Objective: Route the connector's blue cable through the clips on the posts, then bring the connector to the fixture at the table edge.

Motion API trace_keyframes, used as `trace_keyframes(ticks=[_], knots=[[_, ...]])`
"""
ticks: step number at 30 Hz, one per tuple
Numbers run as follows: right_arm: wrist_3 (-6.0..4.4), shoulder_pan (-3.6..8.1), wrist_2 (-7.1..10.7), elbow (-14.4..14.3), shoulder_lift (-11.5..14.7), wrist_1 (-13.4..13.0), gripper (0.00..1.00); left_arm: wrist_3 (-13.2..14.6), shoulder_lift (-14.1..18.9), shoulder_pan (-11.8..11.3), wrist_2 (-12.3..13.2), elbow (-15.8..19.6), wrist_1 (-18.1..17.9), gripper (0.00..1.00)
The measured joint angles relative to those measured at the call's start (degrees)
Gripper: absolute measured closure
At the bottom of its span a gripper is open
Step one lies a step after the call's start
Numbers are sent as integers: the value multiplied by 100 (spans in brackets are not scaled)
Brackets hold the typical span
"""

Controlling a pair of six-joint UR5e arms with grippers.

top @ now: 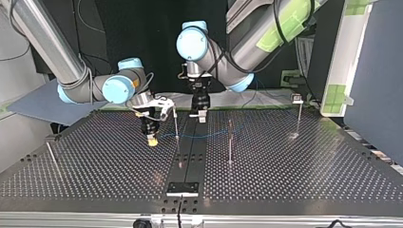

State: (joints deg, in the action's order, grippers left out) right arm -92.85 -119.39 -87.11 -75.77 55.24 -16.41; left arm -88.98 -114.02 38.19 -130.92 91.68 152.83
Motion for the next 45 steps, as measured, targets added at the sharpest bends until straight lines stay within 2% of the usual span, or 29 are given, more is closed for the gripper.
trace_keyframes(ticks=[4,15,22,35,45], knots=[[1,-1,0,0,0,-2,100,18,-15,-19,27,-2,19,2],[30,-14,0,-3,-2,5,100,77,-317,-131,-53,-164,-12,2],[44,-20,0,-4,-7,5,100,141,-332,-179,-98,-341,33,2],[63,-19,0,-3,-6,5,100,178,-332,-245,-108,-356,62,2],[64,-14,0,-3,-7,-1,100,167,-331,-236,-253,-355,91,2]])
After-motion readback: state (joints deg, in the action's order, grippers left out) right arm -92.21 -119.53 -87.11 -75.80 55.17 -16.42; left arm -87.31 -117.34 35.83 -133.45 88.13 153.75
